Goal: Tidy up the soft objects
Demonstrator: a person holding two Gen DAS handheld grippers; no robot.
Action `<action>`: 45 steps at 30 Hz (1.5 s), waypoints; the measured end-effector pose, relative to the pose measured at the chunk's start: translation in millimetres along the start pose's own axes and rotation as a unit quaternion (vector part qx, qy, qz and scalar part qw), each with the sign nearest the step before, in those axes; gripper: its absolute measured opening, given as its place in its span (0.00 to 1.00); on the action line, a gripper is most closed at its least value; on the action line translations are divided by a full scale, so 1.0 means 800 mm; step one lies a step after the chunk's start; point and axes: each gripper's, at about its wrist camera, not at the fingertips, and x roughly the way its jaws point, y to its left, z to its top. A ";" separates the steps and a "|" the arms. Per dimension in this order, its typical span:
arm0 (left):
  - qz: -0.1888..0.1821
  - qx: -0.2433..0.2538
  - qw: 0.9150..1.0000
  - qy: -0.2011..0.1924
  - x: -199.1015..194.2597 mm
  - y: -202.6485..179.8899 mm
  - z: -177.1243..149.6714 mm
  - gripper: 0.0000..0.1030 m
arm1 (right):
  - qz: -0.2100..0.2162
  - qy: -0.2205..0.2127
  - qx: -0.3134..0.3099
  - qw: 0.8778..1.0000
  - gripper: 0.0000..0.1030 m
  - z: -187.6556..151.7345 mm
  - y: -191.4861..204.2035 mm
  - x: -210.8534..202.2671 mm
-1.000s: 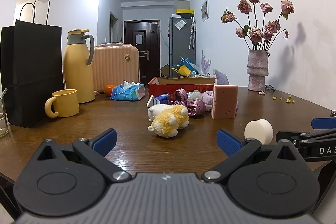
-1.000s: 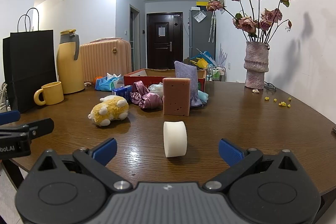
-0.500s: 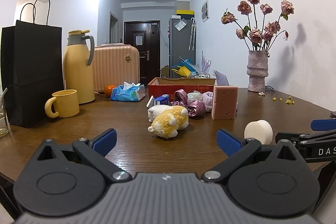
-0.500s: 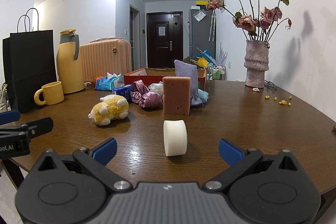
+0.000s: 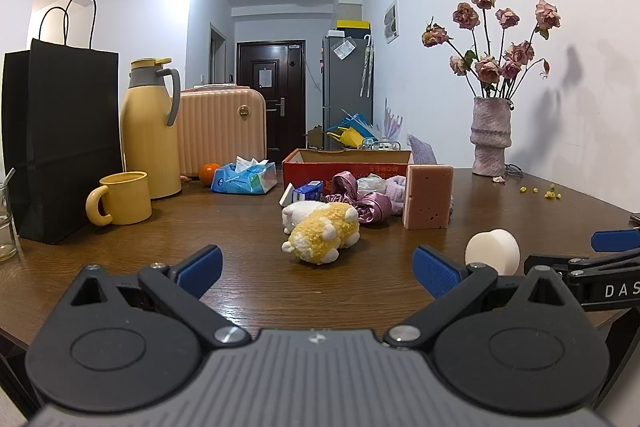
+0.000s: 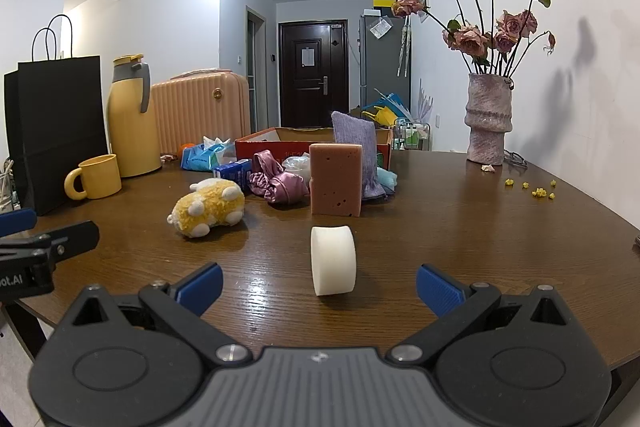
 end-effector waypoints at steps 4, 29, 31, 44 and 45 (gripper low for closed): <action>0.000 0.000 1.000 0.000 0.000 0.000 0.000 1.00 | 0.000 0.000 0.000 1.000 1.00 0.000 0.000 0.000; 0.000 -0.001 1.000 -0.001 -0.001 0.001 -0.001 1.00 | 0.000 0.005 0.000 1.000 1.00 -0.003 -0.003 0.007; -0.001 -0.001 1.000 -0.001 -0.001 0.001 0.000 1.00 | -0.001 0.007 0.000 1.000 1.00 -0.002 -0.005 0.010; -0.002 0.000 1.000 0.014 0.030 -0.003 0.001 1.00 | -0.005 0.029 0.010 1.000 1.00 0.005 -0.023 0.047; -0.001 0.001 1.000 0.015 0.034 -0.004 0.000 1.00 | -0.004 0.031 0.010 0.999 1.00 0.005 -0.024 0.051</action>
